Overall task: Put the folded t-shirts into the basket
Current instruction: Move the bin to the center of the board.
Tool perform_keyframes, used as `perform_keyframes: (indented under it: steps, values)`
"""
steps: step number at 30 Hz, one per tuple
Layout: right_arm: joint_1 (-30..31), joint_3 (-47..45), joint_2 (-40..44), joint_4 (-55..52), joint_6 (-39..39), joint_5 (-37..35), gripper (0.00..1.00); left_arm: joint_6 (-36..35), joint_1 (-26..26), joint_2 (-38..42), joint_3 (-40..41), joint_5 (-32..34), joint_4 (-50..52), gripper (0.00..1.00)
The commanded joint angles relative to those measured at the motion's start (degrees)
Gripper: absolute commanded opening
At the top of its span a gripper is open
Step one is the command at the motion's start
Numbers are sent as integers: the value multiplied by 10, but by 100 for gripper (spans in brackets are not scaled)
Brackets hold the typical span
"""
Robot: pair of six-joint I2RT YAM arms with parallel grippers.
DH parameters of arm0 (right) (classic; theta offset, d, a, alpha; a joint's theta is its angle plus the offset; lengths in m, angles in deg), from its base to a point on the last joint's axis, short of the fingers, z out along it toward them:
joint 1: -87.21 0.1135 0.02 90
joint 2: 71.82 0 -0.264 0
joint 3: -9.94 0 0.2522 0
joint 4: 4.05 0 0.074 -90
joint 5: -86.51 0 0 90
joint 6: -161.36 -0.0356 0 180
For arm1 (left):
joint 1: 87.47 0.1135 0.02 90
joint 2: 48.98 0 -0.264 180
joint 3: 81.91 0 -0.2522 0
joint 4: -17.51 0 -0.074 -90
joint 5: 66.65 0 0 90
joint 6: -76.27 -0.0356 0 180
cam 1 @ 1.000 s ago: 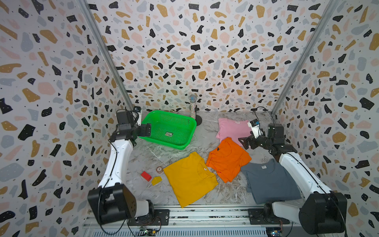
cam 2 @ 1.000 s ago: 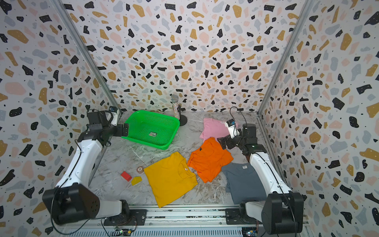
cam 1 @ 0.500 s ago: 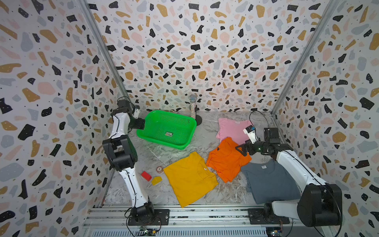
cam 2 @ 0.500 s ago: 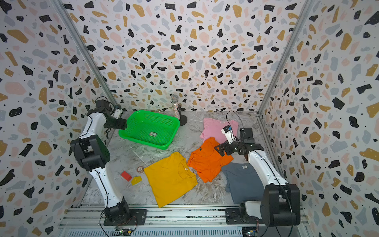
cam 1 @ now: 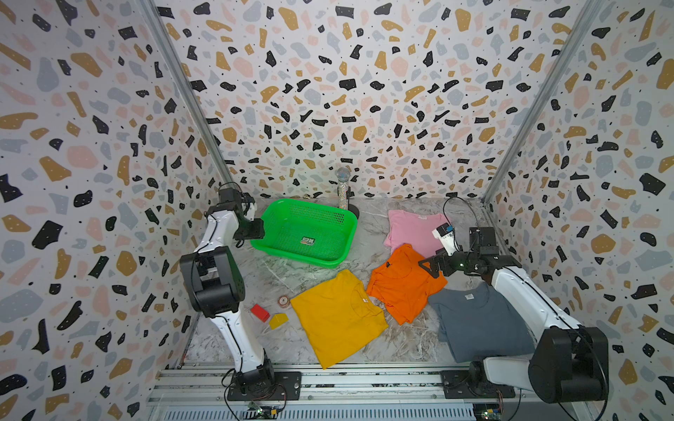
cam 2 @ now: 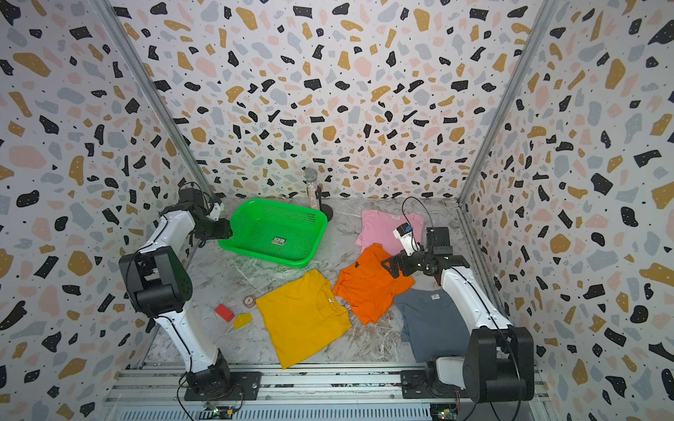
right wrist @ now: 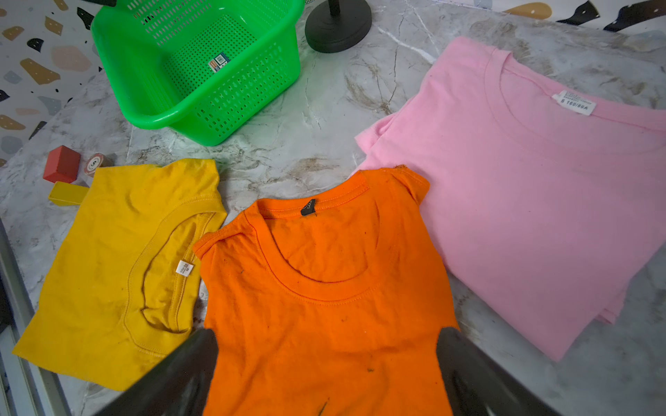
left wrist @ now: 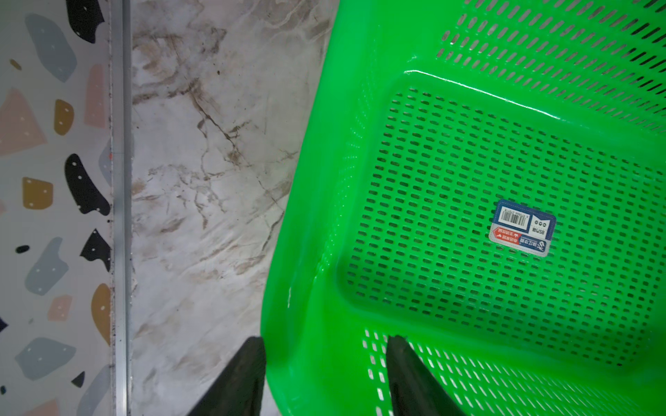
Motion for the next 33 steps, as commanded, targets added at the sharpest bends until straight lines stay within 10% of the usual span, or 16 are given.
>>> perform_keyframes:
  steps: [1, 12, 19, 26, 33]
  values:
    - [-1, 3, 7, -16, 6, 12, 100, 55, -8, 26, 36, -20, -12, 52]
    - [0, 6, -5, -19, 6, 20, 100, 152, -45, 81, 137, -46, -44, 43]
    - [-1, 15, -16, -38, 2, 20, 99, 144, -54, 109, 137, -23, -41, 55]
    - [19, 67, -38, -198, 56, 52, 90, 8, -53, 213, 135, 28, -11, 77]
    - [90, 42, -2, -309, 155, 54, 88, -229, -73, 348, 218, -165, 140, 81]
